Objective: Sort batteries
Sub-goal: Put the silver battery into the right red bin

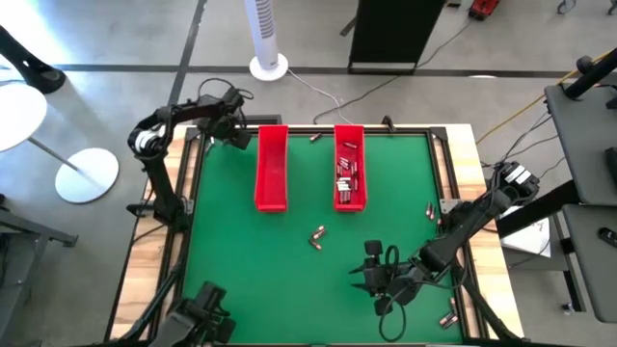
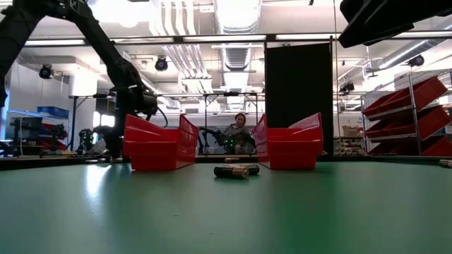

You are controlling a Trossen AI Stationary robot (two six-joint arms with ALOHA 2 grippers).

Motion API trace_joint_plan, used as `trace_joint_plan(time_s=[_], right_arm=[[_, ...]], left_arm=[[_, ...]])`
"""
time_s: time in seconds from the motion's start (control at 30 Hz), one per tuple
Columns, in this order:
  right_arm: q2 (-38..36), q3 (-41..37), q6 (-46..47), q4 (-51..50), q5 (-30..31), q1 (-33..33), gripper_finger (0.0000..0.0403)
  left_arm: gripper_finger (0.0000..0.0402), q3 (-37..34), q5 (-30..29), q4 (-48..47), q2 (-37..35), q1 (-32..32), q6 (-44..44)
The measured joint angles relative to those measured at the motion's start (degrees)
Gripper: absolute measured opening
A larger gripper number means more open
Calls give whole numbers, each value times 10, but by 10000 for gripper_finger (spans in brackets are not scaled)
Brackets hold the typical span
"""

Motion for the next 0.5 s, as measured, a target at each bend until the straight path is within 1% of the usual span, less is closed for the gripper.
trace_joint_plan(time_s=[0.13, 0.3, 0.5], right_arm=[[0, 0, 0, 0, 0, 0, 141], [0, 0, -2, -6, 0, 0, 131], [0, 0, -4, -16, 0, 0, 116]], left_arm=[[180, 11, 1, -5, 17, 1, 8], [176, 21, 4, -14, 28, 2, 15], [136, 25, 5, -27, 27, 1, 30]])
